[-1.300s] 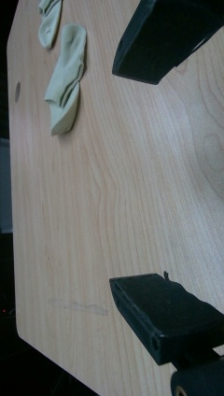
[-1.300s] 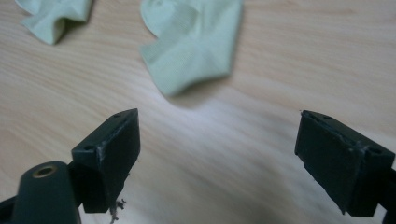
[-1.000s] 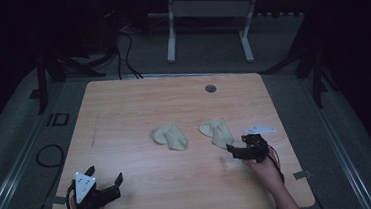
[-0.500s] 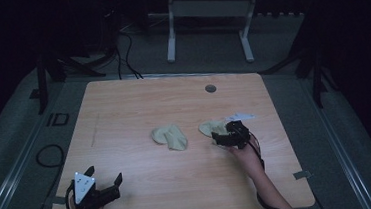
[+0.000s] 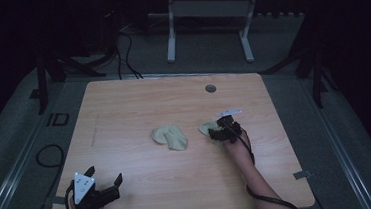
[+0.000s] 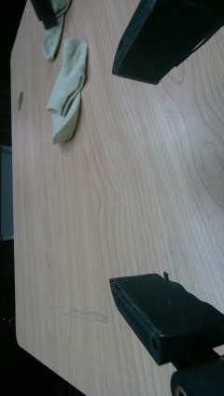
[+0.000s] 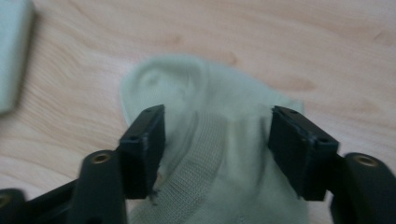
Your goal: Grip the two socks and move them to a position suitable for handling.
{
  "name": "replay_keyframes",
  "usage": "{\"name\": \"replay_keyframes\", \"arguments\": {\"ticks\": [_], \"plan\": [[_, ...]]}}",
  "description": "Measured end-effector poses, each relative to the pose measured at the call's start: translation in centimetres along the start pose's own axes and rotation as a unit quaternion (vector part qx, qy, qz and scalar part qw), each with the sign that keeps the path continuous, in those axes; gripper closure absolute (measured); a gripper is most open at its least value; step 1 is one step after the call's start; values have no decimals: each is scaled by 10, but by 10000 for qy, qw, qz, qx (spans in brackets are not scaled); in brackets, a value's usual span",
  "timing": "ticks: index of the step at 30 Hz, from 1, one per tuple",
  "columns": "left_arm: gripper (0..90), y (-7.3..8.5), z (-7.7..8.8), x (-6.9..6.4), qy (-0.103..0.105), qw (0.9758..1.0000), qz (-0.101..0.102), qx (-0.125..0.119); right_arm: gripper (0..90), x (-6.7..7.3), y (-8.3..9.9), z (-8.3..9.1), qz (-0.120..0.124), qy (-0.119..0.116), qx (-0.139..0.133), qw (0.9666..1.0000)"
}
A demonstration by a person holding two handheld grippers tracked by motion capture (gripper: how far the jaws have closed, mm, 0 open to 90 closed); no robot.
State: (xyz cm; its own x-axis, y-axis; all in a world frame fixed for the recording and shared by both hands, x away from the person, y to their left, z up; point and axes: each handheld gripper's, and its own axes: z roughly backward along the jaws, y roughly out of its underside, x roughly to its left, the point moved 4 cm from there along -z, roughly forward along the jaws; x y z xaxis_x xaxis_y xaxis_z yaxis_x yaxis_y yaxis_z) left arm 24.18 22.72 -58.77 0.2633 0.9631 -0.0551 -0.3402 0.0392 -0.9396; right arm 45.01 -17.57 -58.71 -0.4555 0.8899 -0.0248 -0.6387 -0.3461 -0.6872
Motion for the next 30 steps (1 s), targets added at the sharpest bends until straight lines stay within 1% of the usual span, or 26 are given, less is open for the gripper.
{"name": "replay_keyframes", "arguments": {"ticks": [1,2,3,4,6,8,10,12,14,18,23,26,30], "plan": [[17,0,0,0,1,10000,3,0,386,1,2,-1,75,61,-52,9999],[17,0,0,0,-6,10000,3,6,421,2,3,0,128,67,-106,9998],[17,0,0,1,-1,10000,11,12,481,2,4,1,119,58,-140,9998],[17,0,0,1,1,10000,23,16,524,2,4,1,137,80,-157,9998],[17,1,0,1,-6,10000,31,13,582,3,5,2,197,79,-186,9996],[17,0,1,1,-11,10000,11,12,680,5,5,3,231,117,-195,9995],[17,0,0,1,-7,10000,17,16,772,6,5,3,361,201,-164,9990],[17,1,0,1,-5,10000,3,38,790,7,4,4,392,213,-102,9989],[17,1,0,1,5,10000,5,34,795,7,2,6,381,161,-23,9991],[17,1,0,1,-7,10000,2,39,797,10,2,18,486,76,-56,9988],[17,1,-1,1,-16,10000,-5,49,798,17,1,42,571,-103,-223,9981],[17,1,-1,1,-21,10000,-8,43,798,23,2,59,710,-160,-322,9968],[17,1,0,1,-27,10000,-5,47,798,31,6,83,748,-288,-484,9956]]}}
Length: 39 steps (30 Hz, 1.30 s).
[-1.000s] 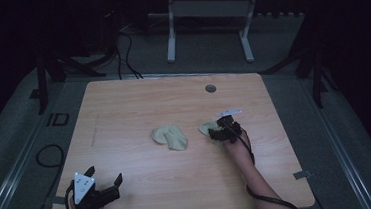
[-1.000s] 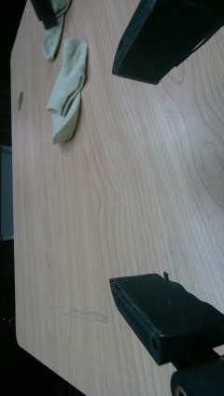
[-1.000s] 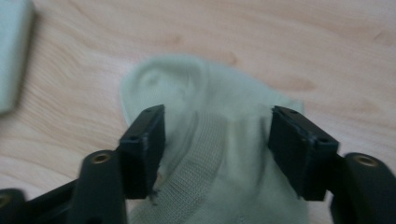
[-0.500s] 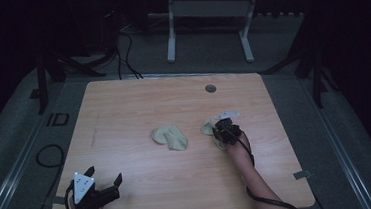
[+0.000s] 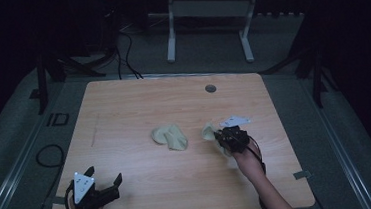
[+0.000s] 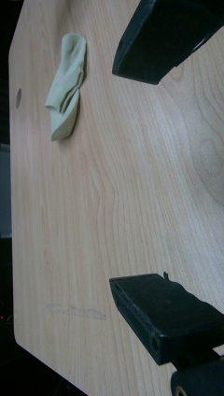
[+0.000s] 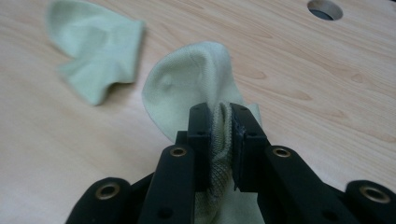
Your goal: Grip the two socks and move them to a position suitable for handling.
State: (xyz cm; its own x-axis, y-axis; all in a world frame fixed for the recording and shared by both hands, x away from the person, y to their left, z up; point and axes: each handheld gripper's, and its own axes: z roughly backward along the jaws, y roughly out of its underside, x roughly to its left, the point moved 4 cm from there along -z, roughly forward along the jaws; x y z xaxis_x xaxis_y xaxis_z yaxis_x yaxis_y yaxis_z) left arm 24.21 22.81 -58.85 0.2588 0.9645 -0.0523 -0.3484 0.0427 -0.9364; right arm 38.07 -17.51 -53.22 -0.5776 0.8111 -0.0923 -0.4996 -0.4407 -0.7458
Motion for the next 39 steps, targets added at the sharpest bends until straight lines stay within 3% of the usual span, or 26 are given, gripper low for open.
{"name": "replay_keyframes", "arguments": {"ticks": [4,5,6,7,11,18,23,28,29,32,39], "plan": [[17,0,0,-1,3,10000,-4,2,797,9,2,19,-2,-72,-121,9999],[17,0,0,-1,2,10000,-20,-4,797,19,7,33,25,-175,-182,9997],[17,0,0,-1,2,10000,-20,-4,797,19,7,33,25,-175,-182,9997],[17,0,0,-2,5,10000,-27,-3,797,30,13,43,122,-262,-215,9994],[17,0,0,-2,4,10000,-26,-1,797,47,30,55,211,-382,-212,9988],[17,0,0,-3,27,10000,-28,10,795,69,65,39,355,-515,144,9979],[17,0,0,-3,29,10000,-30,8,792,77,82,19,485,-422,388,9972],[17,0,0,-3,35,10000,-23,12,763,83,86,18,565,-337,333,9973],[17,0,0,-3,49,10000,-15,-8,691,87,88,19,556,-391,266,9973],[17,-1,0,-3,108,9999,56,-64,598,93,91,22,535,-490,261,9970],[17,-2,0,-12,205,9996,-185,14,441,98,94,22,442,-677,214,9965]]}}
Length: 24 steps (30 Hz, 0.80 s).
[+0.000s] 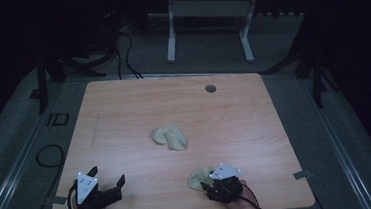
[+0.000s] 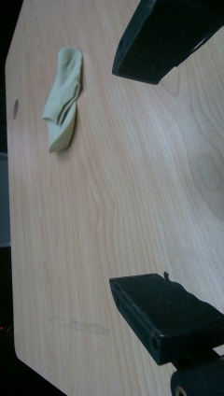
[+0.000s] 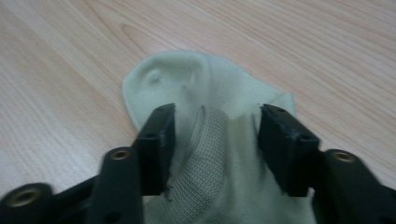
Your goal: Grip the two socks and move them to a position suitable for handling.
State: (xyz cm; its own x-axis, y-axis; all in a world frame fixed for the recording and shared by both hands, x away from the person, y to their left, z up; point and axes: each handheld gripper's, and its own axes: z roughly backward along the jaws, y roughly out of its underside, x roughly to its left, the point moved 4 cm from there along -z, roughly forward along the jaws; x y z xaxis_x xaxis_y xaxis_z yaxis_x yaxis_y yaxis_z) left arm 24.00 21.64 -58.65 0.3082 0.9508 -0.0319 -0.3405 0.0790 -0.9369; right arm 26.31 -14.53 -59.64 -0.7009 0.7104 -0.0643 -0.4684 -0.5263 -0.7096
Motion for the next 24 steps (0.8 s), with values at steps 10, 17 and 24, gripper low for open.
{"name": "replay_keyframes", "arguments": {"ticks": [10,17,24], "plan": [[17,-6,-1,-50,425,9976,-544,-74,319,2,-1,-2,161,-309,21,9994],[37,-13,-2,-84,652,9971,48,401,307,1,-10,11,141,-543,-70,9984],[120,-31,0,-125,1413,9885,-537,30,539,5,-9,34,151,-492,-241,9984]]}}
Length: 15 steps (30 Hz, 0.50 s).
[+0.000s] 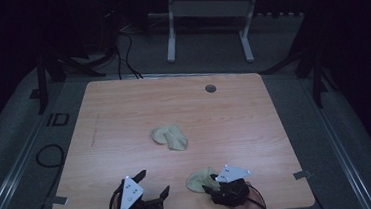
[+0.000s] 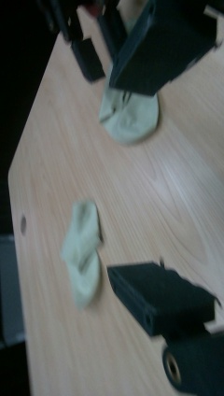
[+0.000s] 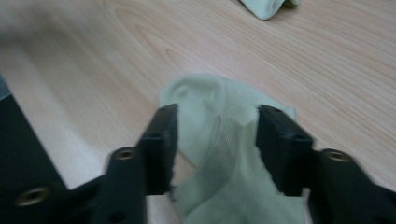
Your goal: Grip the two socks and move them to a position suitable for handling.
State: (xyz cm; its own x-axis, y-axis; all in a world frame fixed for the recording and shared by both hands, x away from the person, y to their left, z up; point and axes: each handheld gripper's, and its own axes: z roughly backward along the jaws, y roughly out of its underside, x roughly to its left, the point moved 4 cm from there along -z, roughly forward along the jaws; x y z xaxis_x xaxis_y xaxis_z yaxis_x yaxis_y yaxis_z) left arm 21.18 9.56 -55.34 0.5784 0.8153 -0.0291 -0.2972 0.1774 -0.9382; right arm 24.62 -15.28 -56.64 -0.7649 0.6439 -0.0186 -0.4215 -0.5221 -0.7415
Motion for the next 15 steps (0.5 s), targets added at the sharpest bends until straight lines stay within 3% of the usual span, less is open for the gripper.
{"name": "replay_keyframes", "arguments": {"ticks": [3,5,8,10,11,13,15], "plan": [[172,-3,-11,-13,355,9990,-226,121,608,1,3,2,57,15,79,10000],[299,-5,-19,-22,694,9966,-380,226,643,1,4,1,80,13,155,9998],[585,-6,-33,-31,1065,9917,-614,388,651,1,6,-2,5,-56,228,9997],[720,-6,-43,-37,1070,9898,-752,567,653,1,8,-4,-19,-17,283,9996],[769,-5,-49,-40,1173,9876,-759,716,653,0,9,-5,-46,-18,301,9995],[824,-3,-58,-44,1216,9848,-878,882,653,1,10,-7,-66,1,358,9993],[875,-1,-66,-47,1347,9815,-874,1039,652,2,11,-9,-66,0,376,9993]]}}
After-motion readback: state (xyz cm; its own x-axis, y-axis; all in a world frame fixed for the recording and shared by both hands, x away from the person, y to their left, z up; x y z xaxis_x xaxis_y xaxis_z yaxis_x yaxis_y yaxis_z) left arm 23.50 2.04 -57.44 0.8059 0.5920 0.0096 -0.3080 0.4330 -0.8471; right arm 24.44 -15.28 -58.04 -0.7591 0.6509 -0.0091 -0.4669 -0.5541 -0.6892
